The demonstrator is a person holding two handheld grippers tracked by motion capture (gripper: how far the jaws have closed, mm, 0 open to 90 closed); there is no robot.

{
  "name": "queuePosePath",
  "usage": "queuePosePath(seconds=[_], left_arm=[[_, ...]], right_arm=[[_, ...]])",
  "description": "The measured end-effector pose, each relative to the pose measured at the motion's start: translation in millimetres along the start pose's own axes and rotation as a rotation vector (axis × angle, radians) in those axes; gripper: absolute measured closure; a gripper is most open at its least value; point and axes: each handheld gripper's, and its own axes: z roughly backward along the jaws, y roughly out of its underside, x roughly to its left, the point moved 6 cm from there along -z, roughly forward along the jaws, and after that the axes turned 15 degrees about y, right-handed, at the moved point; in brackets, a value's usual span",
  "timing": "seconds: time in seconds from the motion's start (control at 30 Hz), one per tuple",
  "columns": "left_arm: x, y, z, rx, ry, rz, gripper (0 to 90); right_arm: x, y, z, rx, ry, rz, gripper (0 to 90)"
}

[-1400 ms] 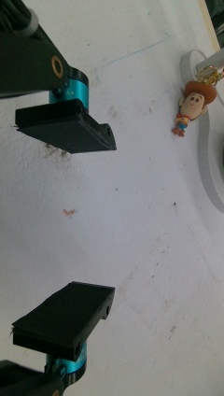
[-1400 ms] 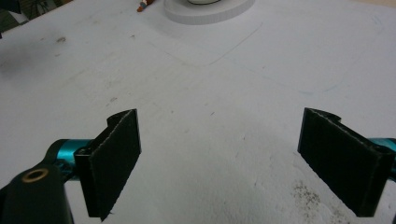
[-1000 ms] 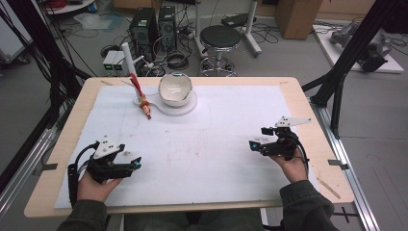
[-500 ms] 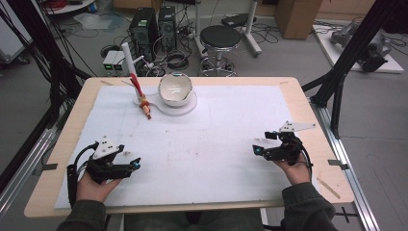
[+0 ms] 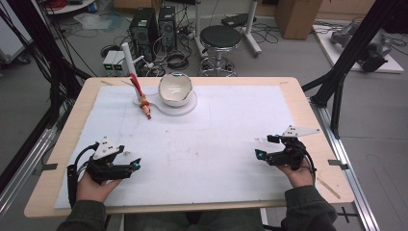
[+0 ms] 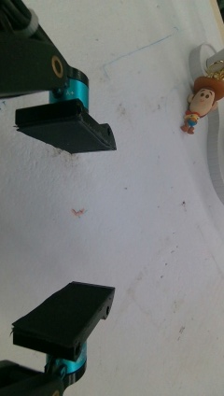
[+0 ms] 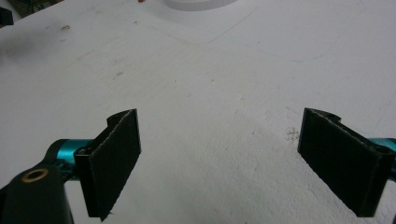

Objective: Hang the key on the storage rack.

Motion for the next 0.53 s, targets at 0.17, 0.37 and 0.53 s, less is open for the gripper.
queuePosePath(seconds=[0.17, 0.37, 0.53], left_arm=[[-0.2, 0.1, -0.3, 0.001, 0.000, 0.000, 25.2], [0.7, 0.3, -0.5, 0.004, 0.005, -0.001, 25.2], [1.3, -0.1, -0.6, 0.003, 0.004, -0.003, 25.3]], right_arm=[[3.3, 2.9, 3.2, 0.003, -0.007, 0.000, 12.6], [3.7, 5.2, 3.8, 0.000, -0.009, 0.002, 12.6], [3.2, 4.6, 3.8, -0.009, -0.008, 0.009, 12.5]])
